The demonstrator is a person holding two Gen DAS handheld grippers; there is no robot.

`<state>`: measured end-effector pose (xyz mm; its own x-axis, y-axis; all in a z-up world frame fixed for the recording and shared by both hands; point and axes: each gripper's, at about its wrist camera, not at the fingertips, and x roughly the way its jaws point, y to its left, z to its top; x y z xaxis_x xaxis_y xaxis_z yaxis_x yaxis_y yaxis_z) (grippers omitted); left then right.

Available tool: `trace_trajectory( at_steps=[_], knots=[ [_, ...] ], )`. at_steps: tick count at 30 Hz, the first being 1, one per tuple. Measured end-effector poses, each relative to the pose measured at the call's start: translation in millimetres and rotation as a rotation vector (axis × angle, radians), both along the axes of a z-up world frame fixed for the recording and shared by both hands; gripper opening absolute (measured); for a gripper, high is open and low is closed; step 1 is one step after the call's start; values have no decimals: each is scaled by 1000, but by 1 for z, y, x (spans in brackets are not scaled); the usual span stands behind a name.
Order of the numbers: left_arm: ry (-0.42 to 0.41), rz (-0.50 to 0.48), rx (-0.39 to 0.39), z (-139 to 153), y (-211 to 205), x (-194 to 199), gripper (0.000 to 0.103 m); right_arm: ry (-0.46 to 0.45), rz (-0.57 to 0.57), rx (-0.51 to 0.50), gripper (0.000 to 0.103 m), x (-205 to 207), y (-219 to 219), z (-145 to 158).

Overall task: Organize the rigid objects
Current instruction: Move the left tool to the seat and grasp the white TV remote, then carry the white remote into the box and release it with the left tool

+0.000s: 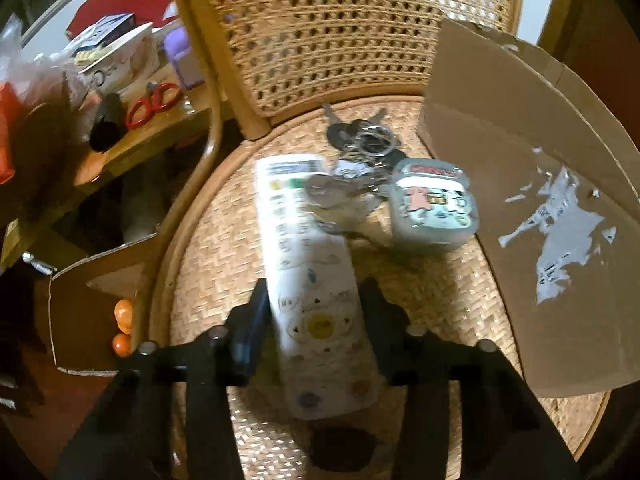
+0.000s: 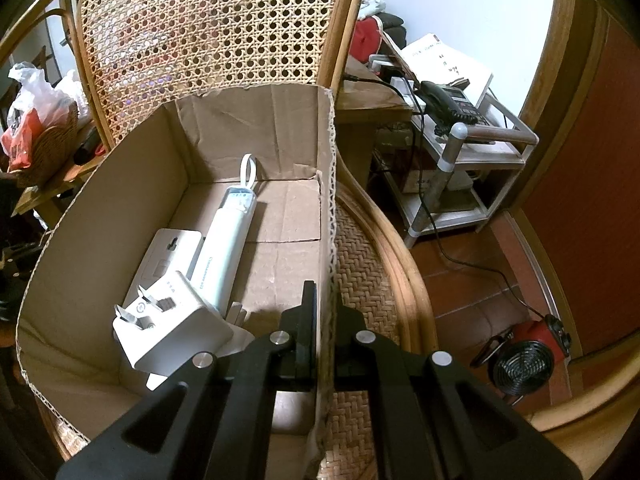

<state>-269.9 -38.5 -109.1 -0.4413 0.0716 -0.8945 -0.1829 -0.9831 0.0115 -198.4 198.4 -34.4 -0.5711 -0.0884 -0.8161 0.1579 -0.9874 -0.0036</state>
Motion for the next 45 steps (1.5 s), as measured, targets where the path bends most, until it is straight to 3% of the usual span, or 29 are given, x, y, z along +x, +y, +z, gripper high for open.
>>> trace_trajectory(
  at_steps=[10, 12, 13, 15, 23, 27, 35, 45],
  knots=[
    [101, -16, 89, 39, -15, 15, 36, 1, 1, -1, 6, 0, 0, 0],
    [121, -16, 97, 48, -16, 17, 32, 1, 2, 1, 6, 0, 0, 0],
    [124, -23, 98, 53, -16, 17, 21, 1, 2, 0, 6, 0, -1, 0],
    [152, -24, 109, 63, -18, 20, 15, 1, 1, 0, 6, 0, 0, 0],
    [130, -51, 91, 64, -15, 24, 15, 1, 2, 0, 6, 0, 0, 0],
    [177, -52, 117, 76, -16, 29, 14, 1, 2, 1, 6, 0, 0, 0],
    [286, -84, 185, 120, -10, 38, 14, 1, 2, 0, 6, 0, 0, 0],
    [414, -170, 271, 182, 35, 48, 14, 4, -2, 1, 6, 1, 0, 1]
  ],
)
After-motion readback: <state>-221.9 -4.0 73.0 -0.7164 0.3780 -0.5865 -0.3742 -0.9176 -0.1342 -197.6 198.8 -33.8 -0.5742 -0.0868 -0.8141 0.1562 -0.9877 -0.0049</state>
